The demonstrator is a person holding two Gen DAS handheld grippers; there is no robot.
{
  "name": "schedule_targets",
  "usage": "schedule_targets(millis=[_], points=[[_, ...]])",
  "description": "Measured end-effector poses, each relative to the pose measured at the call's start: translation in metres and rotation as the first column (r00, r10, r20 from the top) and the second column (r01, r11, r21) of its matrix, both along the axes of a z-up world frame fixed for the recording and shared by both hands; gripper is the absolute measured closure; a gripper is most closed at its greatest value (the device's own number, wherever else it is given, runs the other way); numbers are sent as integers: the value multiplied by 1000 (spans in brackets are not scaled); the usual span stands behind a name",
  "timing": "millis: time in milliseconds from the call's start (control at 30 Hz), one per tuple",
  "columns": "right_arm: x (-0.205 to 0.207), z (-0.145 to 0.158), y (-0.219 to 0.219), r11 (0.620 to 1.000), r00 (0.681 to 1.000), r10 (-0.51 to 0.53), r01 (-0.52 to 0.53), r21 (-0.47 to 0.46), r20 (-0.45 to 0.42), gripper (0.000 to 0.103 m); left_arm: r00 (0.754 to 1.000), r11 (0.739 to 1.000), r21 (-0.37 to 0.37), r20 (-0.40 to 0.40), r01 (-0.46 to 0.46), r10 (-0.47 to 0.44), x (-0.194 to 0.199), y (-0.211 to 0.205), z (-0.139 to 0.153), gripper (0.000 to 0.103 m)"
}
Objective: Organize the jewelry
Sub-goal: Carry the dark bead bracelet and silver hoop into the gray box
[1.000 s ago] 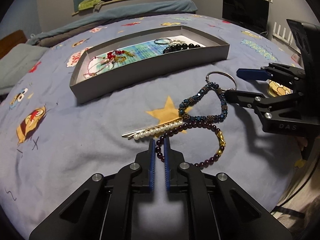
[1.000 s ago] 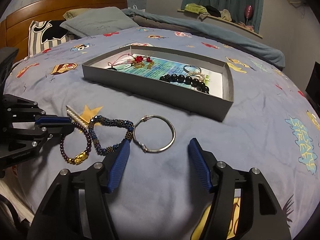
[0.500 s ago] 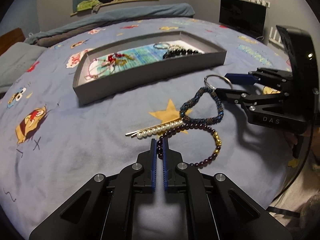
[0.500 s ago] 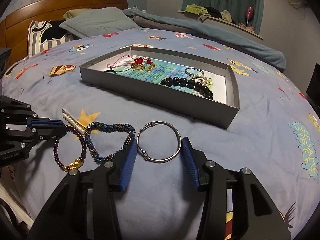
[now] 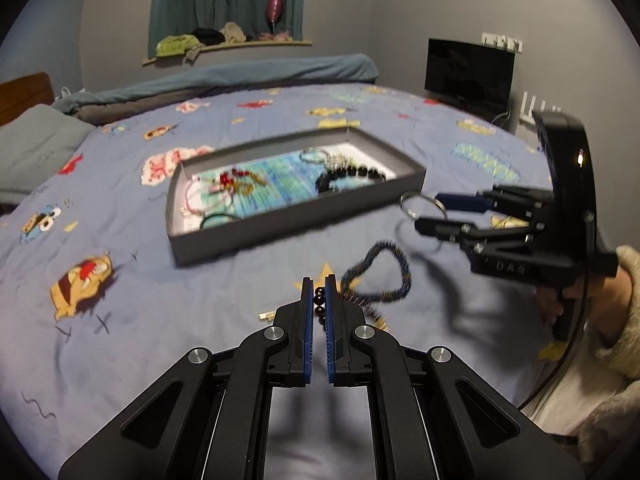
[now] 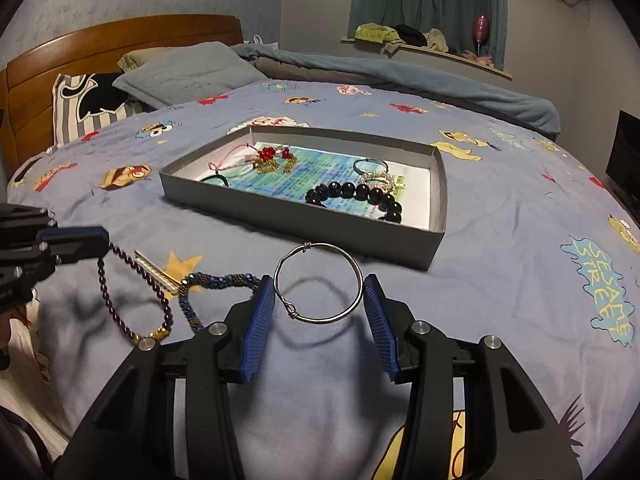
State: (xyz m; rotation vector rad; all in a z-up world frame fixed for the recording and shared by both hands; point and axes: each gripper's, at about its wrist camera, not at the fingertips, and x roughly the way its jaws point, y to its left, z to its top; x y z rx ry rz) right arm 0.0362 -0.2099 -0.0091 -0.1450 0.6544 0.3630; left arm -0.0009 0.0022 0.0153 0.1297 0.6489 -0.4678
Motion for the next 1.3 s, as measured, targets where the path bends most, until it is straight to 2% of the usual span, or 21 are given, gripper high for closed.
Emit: schedule_targets(millis=[333, 500, 600, 733, 933, 1100, 1300], points=[[20, 33, 1, 1000, 1000, 6, -6, 2, 25, 57, 997, 1000, 25, 79, -2, 0, 19, -2, 46, 97], [51, 47, 1, 1000, 1000, 5, -5, -17, 29, 57, 995, 999, -35, 104, -9, 12, 53, -2, 76, 97], [73, 51, 1, 1000, 1000, 2, -1, -28, 21, 57, 995, 999, -33, 97, -2, 5, 79, -10, 80, 97], [101, 54, 3, 999, 1000, -11, 12, -51, 14, 57, 998, 1000, -26, 69, -5, 7, 109, -19, 74, 97], [138, 47, 9, 999, 1000, -2, 0, -48, -27, 57, 1000, 1000, -29, -2, -9, 9, 149, -25, 48, 97], [163, 29, 23, 997, 993, 21, -29, -69, -113, 57, 997, 999, -35, -73, -39, 36, 173, -14, 21, 97], [178, 17, 43, 992, 987, 30, -49, -115, -159, 57, 985, 994, -52, -149, -96, 87, 191, 11, -4, 97]])
